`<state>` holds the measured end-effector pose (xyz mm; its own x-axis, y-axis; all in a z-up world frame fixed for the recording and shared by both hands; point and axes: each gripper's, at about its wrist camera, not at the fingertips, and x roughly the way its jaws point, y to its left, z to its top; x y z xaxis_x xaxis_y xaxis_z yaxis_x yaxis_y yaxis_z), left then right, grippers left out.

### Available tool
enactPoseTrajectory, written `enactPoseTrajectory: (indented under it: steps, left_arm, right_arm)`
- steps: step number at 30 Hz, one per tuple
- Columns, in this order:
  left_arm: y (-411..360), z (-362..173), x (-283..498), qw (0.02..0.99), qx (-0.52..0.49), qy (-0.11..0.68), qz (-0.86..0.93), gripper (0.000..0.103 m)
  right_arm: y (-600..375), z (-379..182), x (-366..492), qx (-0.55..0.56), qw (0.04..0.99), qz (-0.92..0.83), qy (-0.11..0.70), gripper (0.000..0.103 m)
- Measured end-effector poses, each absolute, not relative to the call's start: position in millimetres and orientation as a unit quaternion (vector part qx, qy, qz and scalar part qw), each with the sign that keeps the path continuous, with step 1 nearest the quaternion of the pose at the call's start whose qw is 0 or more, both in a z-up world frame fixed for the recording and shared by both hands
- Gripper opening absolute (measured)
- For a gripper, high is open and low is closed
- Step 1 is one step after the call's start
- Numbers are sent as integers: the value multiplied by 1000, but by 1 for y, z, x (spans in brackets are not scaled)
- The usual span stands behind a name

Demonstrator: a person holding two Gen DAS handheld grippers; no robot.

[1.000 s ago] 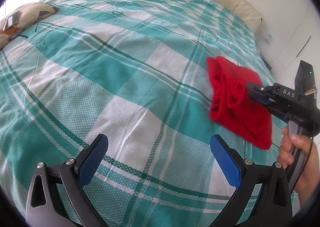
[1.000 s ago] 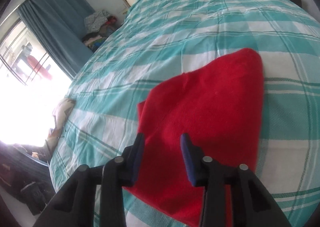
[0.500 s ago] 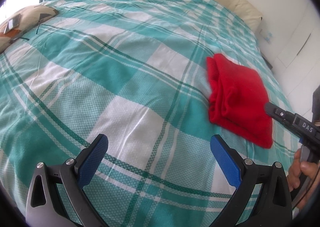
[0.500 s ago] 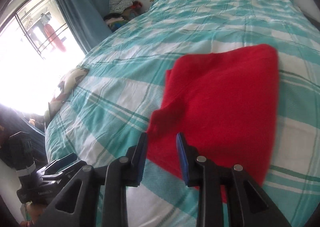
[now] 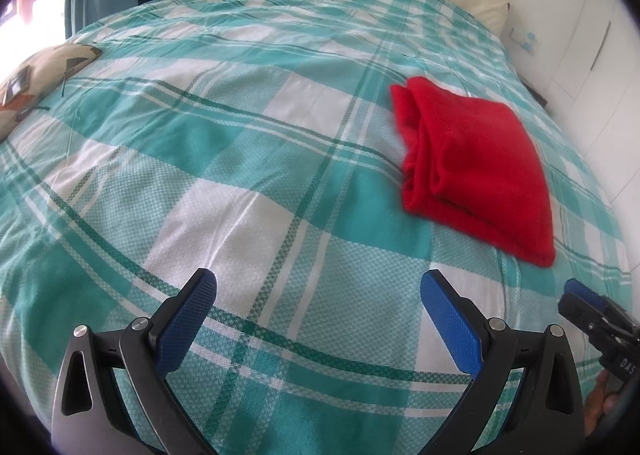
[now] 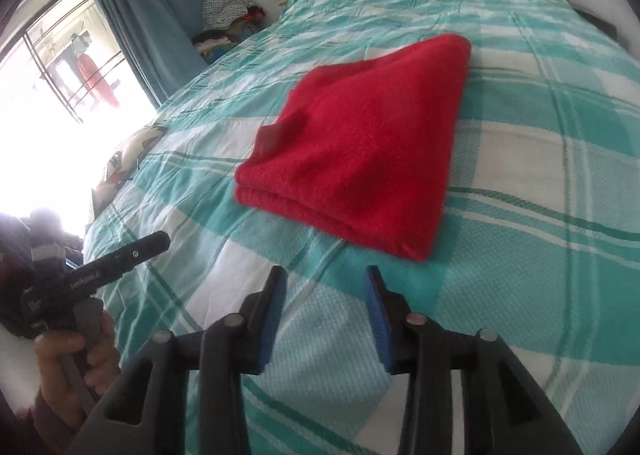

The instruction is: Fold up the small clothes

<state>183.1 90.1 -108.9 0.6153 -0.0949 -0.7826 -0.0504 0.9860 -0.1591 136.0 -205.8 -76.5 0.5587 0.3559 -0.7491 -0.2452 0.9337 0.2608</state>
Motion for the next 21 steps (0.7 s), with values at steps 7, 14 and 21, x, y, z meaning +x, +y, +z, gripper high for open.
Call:
enactPoseTrajectory:
  steps: [7,14,21]
  left_arm:
    - [55,-118,178,892,-45,447,-45,102]
    - [44,-135,181,886,-22,462,-31,102]
    - [36,-145,186,883,1,469,-19,103]
  right_arm:
    - [-248,-78,87,8,908,52,417,65]
    - [-258,-106,71,-18,913,17,408,77]
    - [-254,-117,73,-31,912,-4,408,90]
